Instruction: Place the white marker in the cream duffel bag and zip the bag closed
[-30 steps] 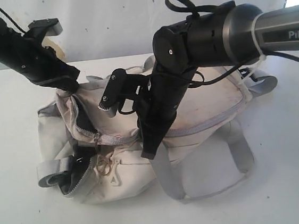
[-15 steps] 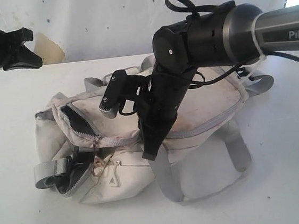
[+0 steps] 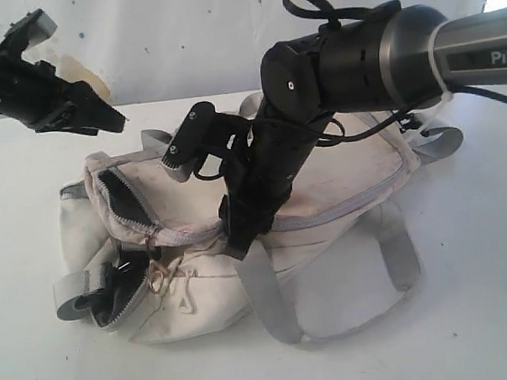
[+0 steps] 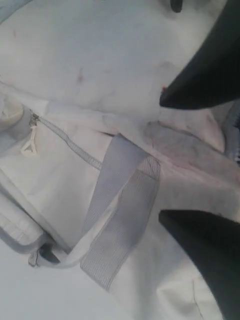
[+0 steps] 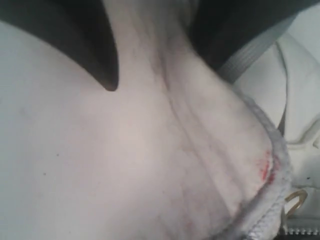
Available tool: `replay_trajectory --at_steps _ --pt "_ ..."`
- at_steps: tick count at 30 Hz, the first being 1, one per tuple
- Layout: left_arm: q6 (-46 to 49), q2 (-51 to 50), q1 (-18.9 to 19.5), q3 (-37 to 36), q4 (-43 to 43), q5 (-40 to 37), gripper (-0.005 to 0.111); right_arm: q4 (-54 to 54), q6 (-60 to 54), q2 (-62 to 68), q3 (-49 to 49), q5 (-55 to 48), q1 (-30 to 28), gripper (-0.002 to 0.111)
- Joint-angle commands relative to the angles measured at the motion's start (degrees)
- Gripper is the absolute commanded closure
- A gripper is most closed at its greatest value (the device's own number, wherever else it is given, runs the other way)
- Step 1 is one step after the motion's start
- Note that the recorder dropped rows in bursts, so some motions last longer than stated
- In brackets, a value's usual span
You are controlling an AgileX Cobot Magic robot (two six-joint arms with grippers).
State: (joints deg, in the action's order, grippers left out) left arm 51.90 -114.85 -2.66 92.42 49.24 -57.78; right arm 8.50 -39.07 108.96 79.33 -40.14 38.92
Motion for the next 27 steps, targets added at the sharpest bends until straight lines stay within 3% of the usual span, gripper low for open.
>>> replay_trajectory --at_steps 1,13,14,16,18,19,23,27 --pt "0.6 -1.2 -2.5 0.2 -3.3 -0.1 0.026 2.4 0.4 -1.4 0.0 0.0 0.0 0.038" --pt "1.0 -5.5 -2.8 0.2 0.8 -0.5 0.027 3.7 -2.6 -4.4 0.0 -5.8 5.9 0.038" --pt "1.0 -5.8 -2.8 0.2 1.0 -0.1 0.031 3.7 -3.8 -4.4 0.0 -5.2 6.6 0.038" --pt "0.9 -6.6 -2.8 0.2 1.2 1.0 0.050 3.5 -4.7 -4.4 -0.1 -3.4 7.0 0.038" --pt "0.9 -7.7 -2.8 0.2 1.3 2.0 0.082 3.5 -4.7 -4.3 -0.1 -1.1 7.0 0.038" --pt "0.9 -8.1 -2.8 0.2 1.4 2.2 0.107 3.5 -4.7 -4.3 -0.1 -0.5 7.0 0.038" --pt "-0.3 -8.0 -1.8 1.0 5.7 -0.3 0.107 3.5 -4.2 -4.3 -0.1 -3.2 7.3 0.038" --pt "-2.1 -7.9 0.3 2.0 16.9 -4.4 0.107 3.5 -0.7 -4.3 -0.1 -5.7 7.3 0.038"
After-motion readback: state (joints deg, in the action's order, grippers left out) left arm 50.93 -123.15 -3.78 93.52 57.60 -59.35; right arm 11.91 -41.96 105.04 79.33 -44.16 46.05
